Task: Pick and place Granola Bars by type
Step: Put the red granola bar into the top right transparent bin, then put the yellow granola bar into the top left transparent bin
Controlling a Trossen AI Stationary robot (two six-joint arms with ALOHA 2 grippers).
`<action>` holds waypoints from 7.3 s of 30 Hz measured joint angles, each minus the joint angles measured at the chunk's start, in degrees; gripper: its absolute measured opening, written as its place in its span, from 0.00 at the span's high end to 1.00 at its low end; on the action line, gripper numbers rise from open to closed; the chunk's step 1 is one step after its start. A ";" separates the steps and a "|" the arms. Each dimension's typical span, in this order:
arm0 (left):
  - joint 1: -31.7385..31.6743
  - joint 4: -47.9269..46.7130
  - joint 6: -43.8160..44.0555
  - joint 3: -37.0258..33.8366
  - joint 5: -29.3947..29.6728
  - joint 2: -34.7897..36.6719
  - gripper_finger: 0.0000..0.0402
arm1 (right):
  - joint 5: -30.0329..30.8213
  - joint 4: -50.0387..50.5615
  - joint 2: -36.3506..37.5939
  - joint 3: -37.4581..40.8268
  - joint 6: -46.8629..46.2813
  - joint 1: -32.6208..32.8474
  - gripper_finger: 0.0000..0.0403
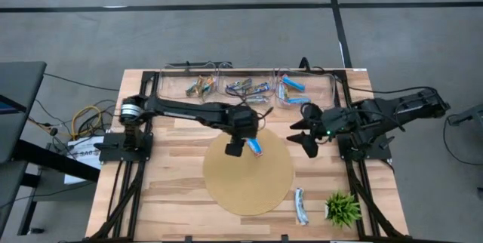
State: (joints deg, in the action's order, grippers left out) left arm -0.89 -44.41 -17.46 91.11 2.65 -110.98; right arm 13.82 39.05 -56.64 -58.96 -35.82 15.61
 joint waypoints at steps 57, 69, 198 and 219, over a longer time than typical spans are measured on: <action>-7.06 -5.29 34.06 15.17 -14.01 2.73 1.00 | 14.85 -0.13 -1.38 0.04 -9.58 2.55 0.44; -11.34 6.29 47.53 15.19 -25.51 9.12 1.00 | 14.82 -17.43 -6.43 0.02 5.25 -4.78 0.44; 17.22 31.79 41.74 -37.24 -13.86 46.23 0.74 | -14.81 14.52 -47.67 -13.81 -79.78 26.50 0.40; 19.63 27.17 40.53 -37.24 -11.17 46.19 0.74 | -22.72 8.35 -55.80 -13.84 -77.77 25.75 0.65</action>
State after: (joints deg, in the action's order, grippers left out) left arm 18.74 -17.23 23.07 53.87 -8.51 -64.79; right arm -8.90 47.40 -112.44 -72.79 -113.59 41.36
